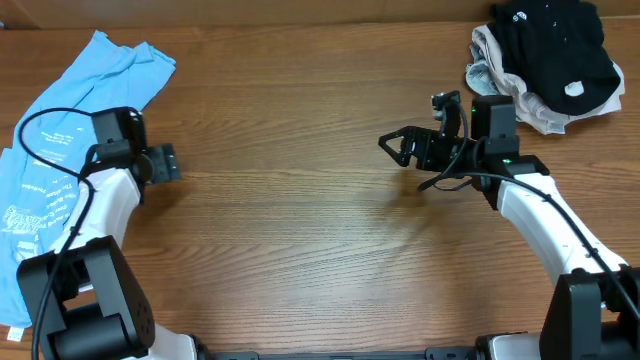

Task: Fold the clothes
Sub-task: 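Move the left gripper to the blue T-shirt's edge and grasp it, then lift and drag the blue T-shirt toward the table center with left gripper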

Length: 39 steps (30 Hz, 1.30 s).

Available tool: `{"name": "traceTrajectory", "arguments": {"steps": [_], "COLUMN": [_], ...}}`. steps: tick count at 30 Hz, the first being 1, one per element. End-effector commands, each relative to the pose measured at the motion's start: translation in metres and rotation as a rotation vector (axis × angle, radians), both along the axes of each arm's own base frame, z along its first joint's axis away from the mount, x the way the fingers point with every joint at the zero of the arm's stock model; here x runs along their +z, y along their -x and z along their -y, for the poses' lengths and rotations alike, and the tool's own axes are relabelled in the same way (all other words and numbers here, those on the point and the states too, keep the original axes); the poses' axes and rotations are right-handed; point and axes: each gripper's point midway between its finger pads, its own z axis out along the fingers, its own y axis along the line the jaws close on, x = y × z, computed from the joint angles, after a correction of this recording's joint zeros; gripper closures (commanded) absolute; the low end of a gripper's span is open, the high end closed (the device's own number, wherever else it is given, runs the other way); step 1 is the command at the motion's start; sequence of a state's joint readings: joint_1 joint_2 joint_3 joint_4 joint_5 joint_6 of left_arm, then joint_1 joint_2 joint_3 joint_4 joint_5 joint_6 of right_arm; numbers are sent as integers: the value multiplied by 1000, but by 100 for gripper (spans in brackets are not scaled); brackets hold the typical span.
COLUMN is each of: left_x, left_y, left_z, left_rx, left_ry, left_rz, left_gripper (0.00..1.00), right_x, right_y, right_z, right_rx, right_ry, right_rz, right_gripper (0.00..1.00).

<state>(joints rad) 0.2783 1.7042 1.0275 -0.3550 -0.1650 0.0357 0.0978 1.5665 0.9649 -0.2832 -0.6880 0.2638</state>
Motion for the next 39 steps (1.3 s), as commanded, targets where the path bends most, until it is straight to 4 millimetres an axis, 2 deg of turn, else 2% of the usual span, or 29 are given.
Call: {"name": "traceTrajectory", "arguments": {"steps": [1, 11, 15, 19, 27, 29, 33, 35, 39], "left_x": [-2, -21, -34, -51, -62, -61, -61, -61, -57], "left_y": [5, 17, 12, 8, 15, 15, 14, 11, -3], "left_z": [-34, -65, -59, -44, -45, -46, -45, -40, -17], "left_rx": [22, 61, 33, -9, 0, 1, 1, 12, -40], "left_ry": [-120, -112, -54, 20, 26, 26, 28, 42, 41], "left_rz": [-49, -82, -74, -82, -119, -117, -114, -101, -90], "left_gripper": [11, 16, 18, 25, 38, 46, 83, 96, 96], "right_x": [7, 4, 4, 4, 2, 2, 2, 1, 0], "right_y": [-5, -4, -4, -4, -2, -2, -2, -3, -4], "right_z": [-5, -4, -4, -4, -4, -4, -4, -3, -1], "right_rx": [2, -1, -1, -1, -1, -1, -4, -9, -19], "right_ry": [17, 23, 23, 23, 24, 24, 28, 33, 44], "right_rz": [34, 22, 19, 20, 8, 6, 7, 6, 7], "right_gripper": [10, 10, 11, 11, 11, 12, 14, 14, 15]}}
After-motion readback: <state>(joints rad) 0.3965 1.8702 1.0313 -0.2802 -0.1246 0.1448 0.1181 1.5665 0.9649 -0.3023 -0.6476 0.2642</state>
